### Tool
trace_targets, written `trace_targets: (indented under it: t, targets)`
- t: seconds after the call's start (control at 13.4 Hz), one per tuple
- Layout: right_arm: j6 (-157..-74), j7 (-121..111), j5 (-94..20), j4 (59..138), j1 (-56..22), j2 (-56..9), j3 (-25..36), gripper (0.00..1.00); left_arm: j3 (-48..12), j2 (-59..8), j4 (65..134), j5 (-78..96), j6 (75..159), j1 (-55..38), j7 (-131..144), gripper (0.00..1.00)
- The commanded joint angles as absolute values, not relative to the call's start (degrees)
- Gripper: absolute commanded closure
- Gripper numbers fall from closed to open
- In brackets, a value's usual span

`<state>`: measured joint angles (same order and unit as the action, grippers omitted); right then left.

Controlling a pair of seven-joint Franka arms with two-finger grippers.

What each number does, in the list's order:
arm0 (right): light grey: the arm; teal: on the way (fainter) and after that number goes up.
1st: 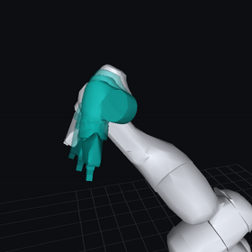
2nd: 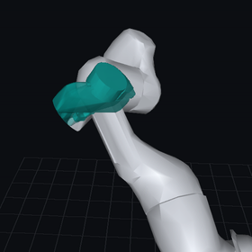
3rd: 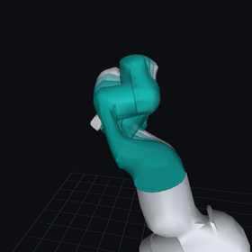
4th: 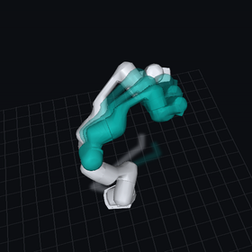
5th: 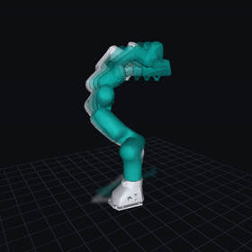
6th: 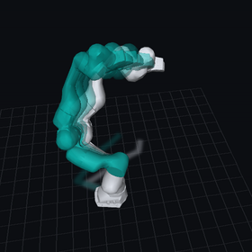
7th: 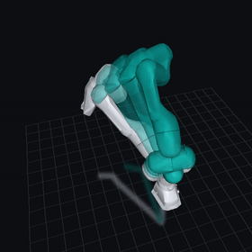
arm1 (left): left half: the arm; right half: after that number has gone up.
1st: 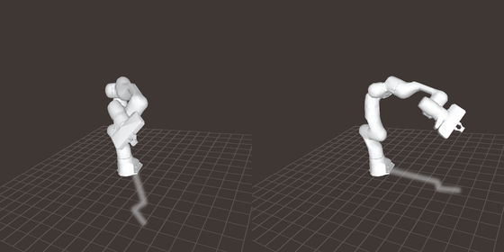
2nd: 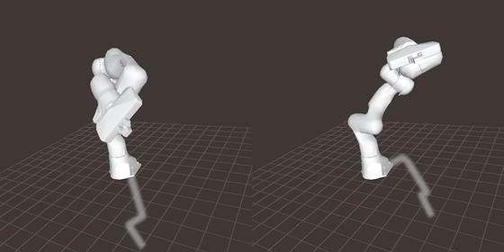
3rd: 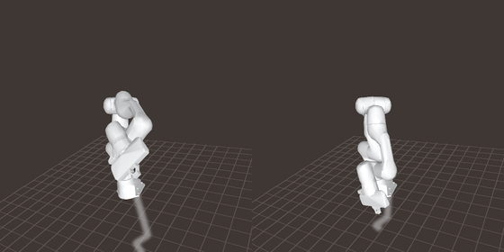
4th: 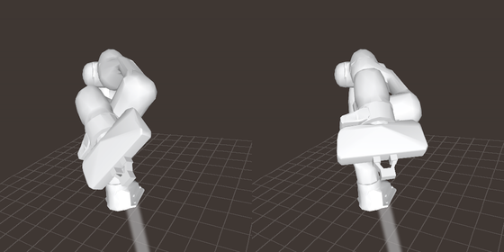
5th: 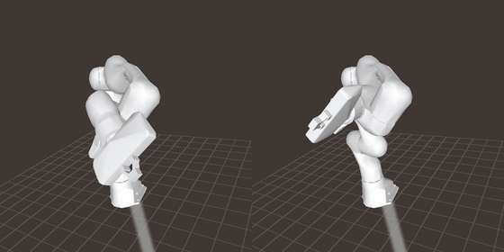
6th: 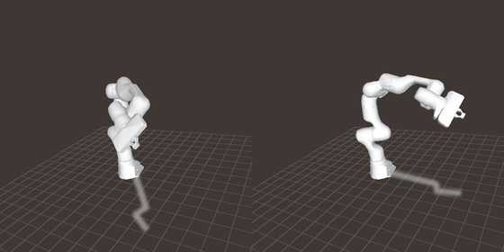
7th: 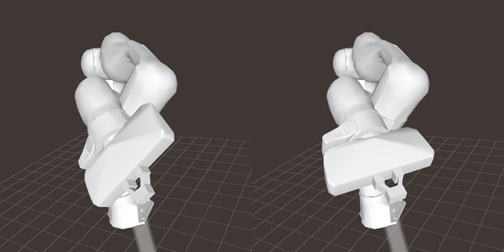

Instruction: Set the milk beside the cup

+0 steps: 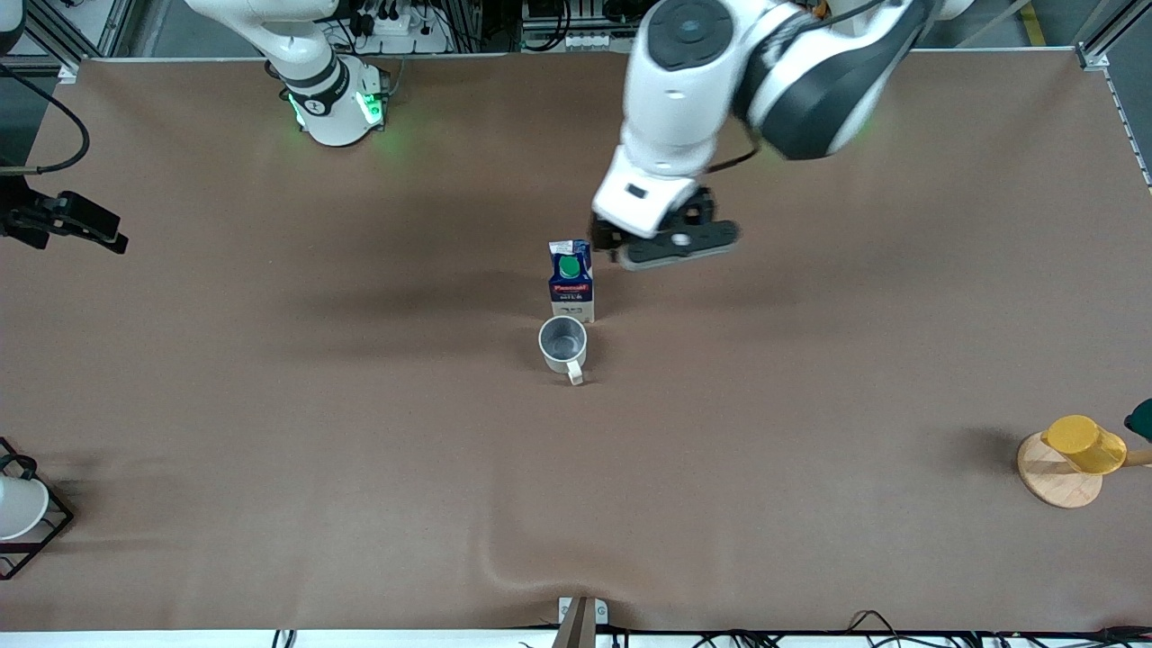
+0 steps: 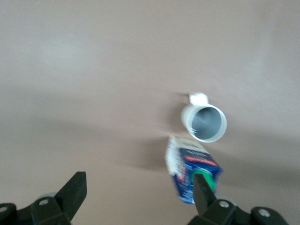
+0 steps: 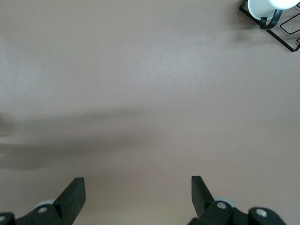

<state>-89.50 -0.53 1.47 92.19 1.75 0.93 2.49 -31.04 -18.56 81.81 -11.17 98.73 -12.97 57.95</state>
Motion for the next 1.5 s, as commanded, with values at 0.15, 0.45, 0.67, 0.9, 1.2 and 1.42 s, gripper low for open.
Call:
trace_targets:
  t: [0.15, 0.45, 0.67, 0.9, 1.2, 1.42]
  targets:
    - [-89.2, -1.1, 1.1, 92.3, 2.0, 1.1, 2.1, 0.0, -31.1, -15.2, 83.8, -10.2, 96.9, -1.2, 53.4, 0.0]
    - [-89.1, -1.1, 1.1, 92.2, 1.9, 1.2, 2.0, 0.0, -30.9, -15.5, 85.1, -13.2, 97.0, 1.8, 52.8, 0.0]
    - [-88.4, -1.2, 1.1, 92.2, 1.9, 1.9, 1.8, 0.0, -31.1, -14.4, 86.0, -13.3, 95.9, 5.1, 47.7, 0.0]
    - [-87.4, -1.2, 1.1, 91.9, 1.8, 2.1, 1.7, 0.0, -31.2, -13.5, 86.1, -12.7, 95.5, 10.3, 39.6, 0.0]
    - [-87.1, -1.1, 1.1, 92.1, -0.1, 2.2, 1.6, 0.0, -25.5, -10.2, 86.5, -5.5, 95.6, 13.6, 19.7, 0.0]
    - [-87.5, -1.1, 1.1, 92.3, -0.4, 2.1, 1.7, 0.0, -17.4, -8.4, 86.7, -0.1, 95.1, 12.0, 8.8, 0.0]
